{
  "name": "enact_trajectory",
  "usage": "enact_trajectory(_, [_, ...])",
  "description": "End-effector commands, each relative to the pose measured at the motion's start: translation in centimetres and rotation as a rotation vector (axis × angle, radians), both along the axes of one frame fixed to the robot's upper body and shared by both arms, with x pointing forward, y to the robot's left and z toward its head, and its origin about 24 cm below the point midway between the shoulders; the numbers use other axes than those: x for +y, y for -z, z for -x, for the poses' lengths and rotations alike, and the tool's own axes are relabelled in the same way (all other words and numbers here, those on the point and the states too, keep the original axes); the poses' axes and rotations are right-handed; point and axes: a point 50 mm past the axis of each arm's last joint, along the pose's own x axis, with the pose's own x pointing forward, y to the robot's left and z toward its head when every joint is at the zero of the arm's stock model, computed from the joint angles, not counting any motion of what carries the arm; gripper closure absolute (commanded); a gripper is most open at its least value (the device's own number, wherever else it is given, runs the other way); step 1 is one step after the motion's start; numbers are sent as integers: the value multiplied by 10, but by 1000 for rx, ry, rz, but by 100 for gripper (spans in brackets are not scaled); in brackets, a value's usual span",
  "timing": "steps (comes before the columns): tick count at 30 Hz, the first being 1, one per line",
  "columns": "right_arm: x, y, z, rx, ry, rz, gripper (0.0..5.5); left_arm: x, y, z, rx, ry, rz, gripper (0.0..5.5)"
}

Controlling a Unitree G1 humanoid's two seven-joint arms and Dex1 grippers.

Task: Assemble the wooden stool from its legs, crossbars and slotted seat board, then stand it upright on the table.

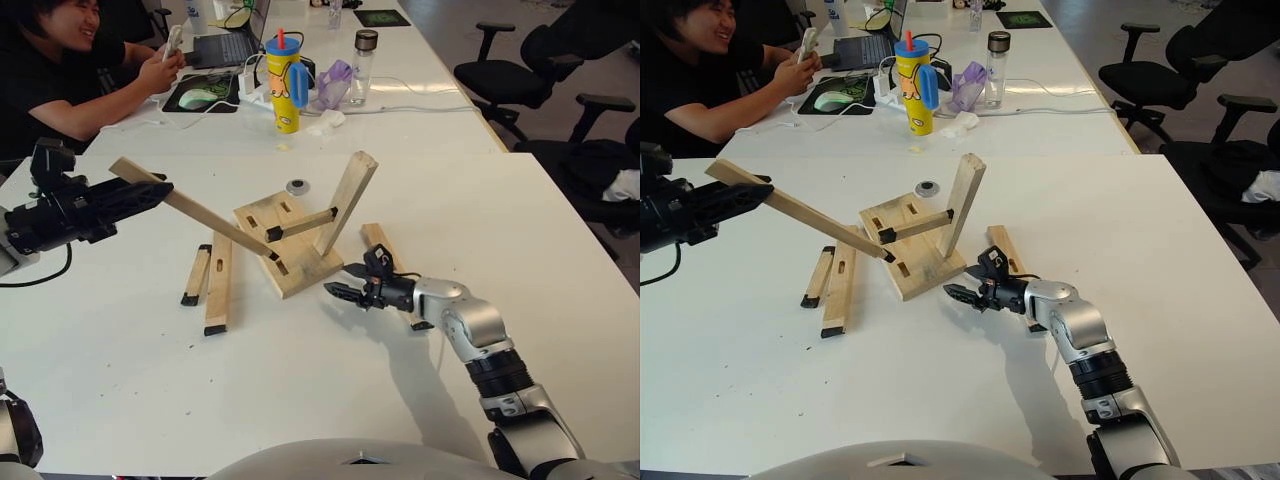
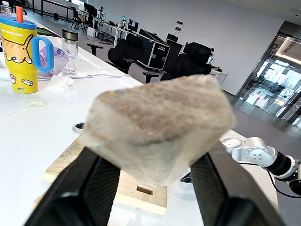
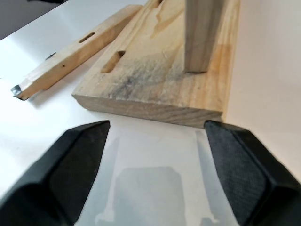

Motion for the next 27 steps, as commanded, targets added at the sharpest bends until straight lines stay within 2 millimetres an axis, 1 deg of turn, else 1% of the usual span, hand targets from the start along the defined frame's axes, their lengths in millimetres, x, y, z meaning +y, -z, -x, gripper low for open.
enact_trajectory(1, [-2,-18,12,3,-68,-51,178,-6,4,0,-30,0,-44,342])
enact_trajectory(4, [-3,-29,17,-12,-52,-110,178,-11,6,-6,-50,2,-44,342])
enact_trajectory(5, [-2,-31,17,-19,-39,-132,197,-13,7,-9,-52,3,-40,342])
enact_trajectory(6, [-1,-32,17,-26,-35,-137,203,-15,8,-11,-51,6,-46,342])
enact_trajectory(8, [1,-30,17,-16,-20,-136,234,-18,12,-14,-48,15,-61,342])
enact_trajectory(10, [5,-27,11,-37,11,-114,259,-23,14,-16,-44,31,-69,342])
enact_trajectory(12, [11,-26,6,-71,36,-96,259,-28,14,-21,-52,37,-63,342])
enact_trajectory(16, [29,-21,1,-124,99,-105,259,-42,18,-24,-58,64,-83,342])
enact_trajectory(21, [41,-13,-4,-161,132,-82,259,-46,16,-23,-58,69,-87,342])
enact_trajectory(24, [42,-8,-6,-151,148,-73,259,-49,16,-24,-56,82,-100,342])
enact_trajectory(27, [39,-3,-9,-128,180,-66,303,-47,13,-23,-59,81,-109,342])
